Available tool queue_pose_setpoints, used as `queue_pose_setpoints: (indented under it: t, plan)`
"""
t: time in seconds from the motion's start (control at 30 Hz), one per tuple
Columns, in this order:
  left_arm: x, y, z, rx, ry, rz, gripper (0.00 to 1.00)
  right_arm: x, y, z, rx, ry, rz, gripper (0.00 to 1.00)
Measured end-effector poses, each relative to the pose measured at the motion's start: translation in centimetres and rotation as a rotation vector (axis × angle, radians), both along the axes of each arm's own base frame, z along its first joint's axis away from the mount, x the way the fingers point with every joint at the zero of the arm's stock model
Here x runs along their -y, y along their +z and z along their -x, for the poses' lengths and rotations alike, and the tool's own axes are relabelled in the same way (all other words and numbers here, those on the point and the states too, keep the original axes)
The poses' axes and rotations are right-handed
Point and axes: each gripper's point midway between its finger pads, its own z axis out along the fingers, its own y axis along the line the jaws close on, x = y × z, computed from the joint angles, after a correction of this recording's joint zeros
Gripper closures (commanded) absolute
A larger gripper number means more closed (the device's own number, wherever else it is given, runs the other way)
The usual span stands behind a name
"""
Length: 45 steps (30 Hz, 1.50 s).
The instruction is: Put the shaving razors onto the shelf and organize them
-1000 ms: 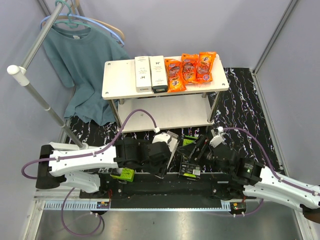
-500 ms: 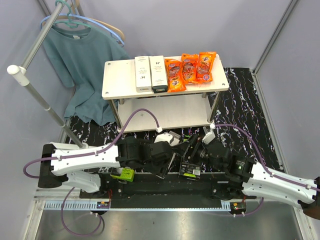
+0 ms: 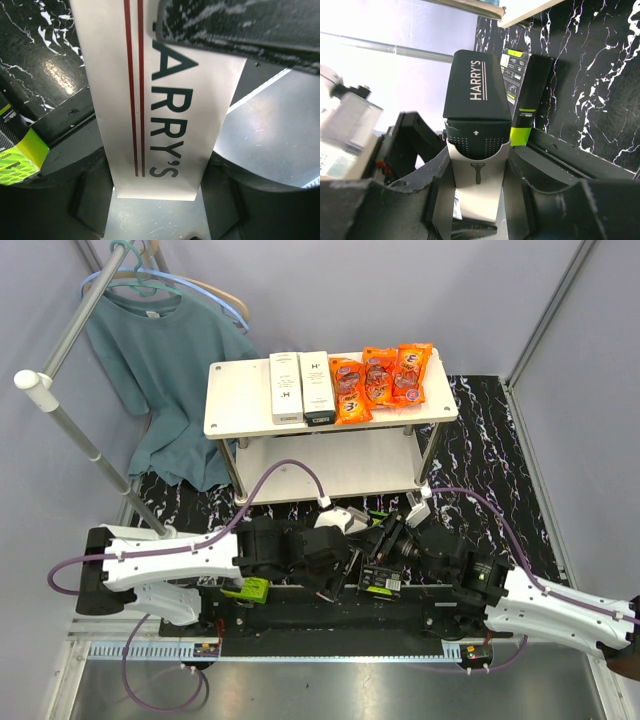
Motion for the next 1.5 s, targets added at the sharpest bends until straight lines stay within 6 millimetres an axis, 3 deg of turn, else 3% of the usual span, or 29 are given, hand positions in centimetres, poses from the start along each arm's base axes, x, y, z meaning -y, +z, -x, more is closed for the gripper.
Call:
queue_pose_setpoints:
  t: [0.2, 0.27, 0.5, 0.73, 1.07, 1.17, 1.37, 1.5]
  plan:
    - [0.1, 1.0, -0.4, 0.024, 0.028, 0.074, 0.07, 0.5, 0.0, 0.3, 0.006, 0.003, -0.009, 0.74]
    - [-0.4, 1.7, -0.5, 0.035, 0.042, 0.104, 0.06, 0.7, 0.3, 0.4, 0.013, 0.003, -0.021, 0.74]
    - [-0.7, 3.2, -0.9, 0.059, 0.067, 0.215, 0.09, 1.3, 1.5, 0.5, 0.034, -0.001, -0.058, 0.75]
    - [-0.1, 3.4, -1.1, 0.065, 0.065, 0.242, 0.18, 1.4, 0.6, 0.6, 0.019, -0.003, -0.023, 0.75]
    - [0.7, 1.3, -0.9, 0.056, 0.03, 0.167, 0.23, 1.5, -0.2, 0.4, 0.008, -0.014, 0.007, 0.75]
    - [0.8, 0.8, -0.7, 0.052, 0.019, 0.148, 0.32, 1.5, -0.2, 0.3, 0.009, -0.016, 0.006, 0.74]
    - [1.3, 0.5, -0.4, 0.05, -0.003, 0.144, 0.65, 1.7, -0.5, 0.3, 0.007, -0.02, 0.02, 0.7]
    - [1.3, 0.5, -0.5, 0.05, -0.001, 0.145, 0.74, 1.7, -0.5, 0.3, 0.007, -0.021, 0.019, 0.59]
